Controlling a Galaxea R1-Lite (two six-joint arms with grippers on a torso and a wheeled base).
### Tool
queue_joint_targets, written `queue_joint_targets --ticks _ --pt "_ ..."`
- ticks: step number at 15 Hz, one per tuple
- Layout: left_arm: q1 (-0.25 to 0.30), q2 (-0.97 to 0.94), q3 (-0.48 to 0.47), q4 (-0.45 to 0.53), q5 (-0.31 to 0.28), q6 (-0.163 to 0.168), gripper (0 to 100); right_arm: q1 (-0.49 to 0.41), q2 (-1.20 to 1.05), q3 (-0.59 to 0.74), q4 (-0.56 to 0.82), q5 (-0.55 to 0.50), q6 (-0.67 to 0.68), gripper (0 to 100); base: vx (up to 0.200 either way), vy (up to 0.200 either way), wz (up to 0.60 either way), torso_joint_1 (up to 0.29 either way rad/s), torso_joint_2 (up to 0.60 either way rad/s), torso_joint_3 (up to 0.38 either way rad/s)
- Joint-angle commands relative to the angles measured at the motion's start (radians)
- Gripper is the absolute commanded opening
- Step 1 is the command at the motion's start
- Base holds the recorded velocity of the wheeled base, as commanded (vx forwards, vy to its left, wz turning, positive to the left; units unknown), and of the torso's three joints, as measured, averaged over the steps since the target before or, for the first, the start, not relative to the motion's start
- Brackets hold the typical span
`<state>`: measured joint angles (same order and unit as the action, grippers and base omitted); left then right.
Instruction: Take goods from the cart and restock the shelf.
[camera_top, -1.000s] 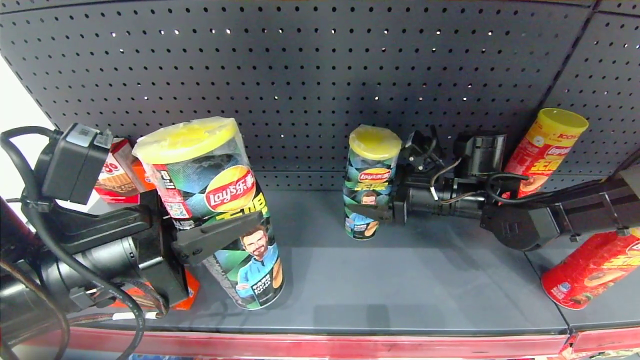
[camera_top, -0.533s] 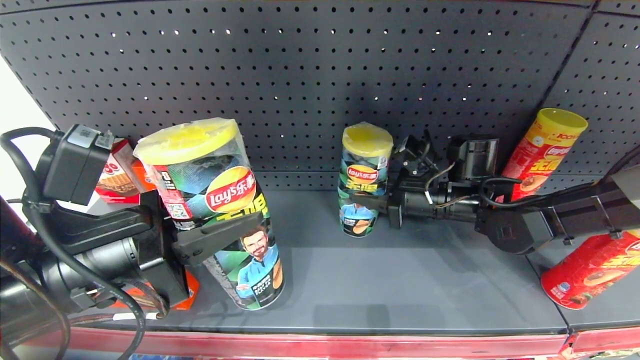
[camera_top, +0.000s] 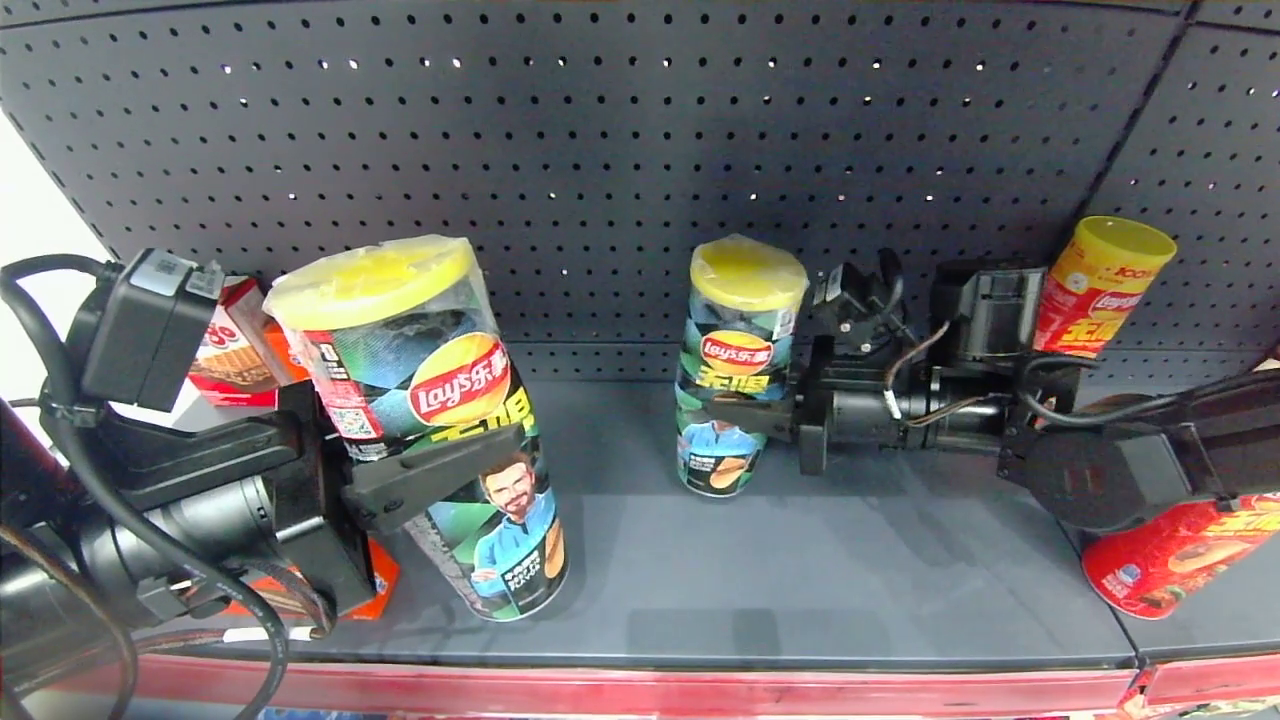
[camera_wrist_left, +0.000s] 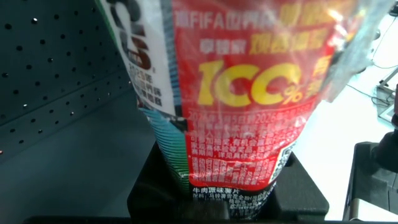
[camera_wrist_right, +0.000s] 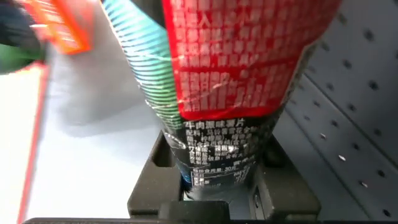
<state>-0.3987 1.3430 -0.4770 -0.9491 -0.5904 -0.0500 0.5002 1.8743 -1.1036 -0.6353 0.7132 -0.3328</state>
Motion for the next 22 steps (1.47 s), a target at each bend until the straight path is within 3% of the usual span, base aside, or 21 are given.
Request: queue_joint_targets --ticks 1,6,10,22 --pt "0.000 -0.002 0.001 0.000 0.001 -0.001 0 0.034 -0.129 0.085 -0.001 0.005 0.000 0 0.000 0.000 0.00 0.000 0.00 0.000" --pt "0.001 -0.002 0.001 0.001 0.003 -0.001 0 0.097 -0.241 0.280 -0.018 0.000 -0.012 0 0.000 0.000 0.00 0.000 0.00 0.000" --pt "0.001 -0.002 0.000 0.001 0.003 -0.001 0 0.116 -0.195 0.396 -0.175 -0.001 -0.009 0 0.000 0.000 0.00 0.000 0.00 0.000" --pt "0.012 -0.004 0.001 0.000 0.001 -0.005 0 0.093 -0.115 0.398 -0.195 0.002 -0.031 0 0.000 0.000 0.00 0.000 0.00 0.000"
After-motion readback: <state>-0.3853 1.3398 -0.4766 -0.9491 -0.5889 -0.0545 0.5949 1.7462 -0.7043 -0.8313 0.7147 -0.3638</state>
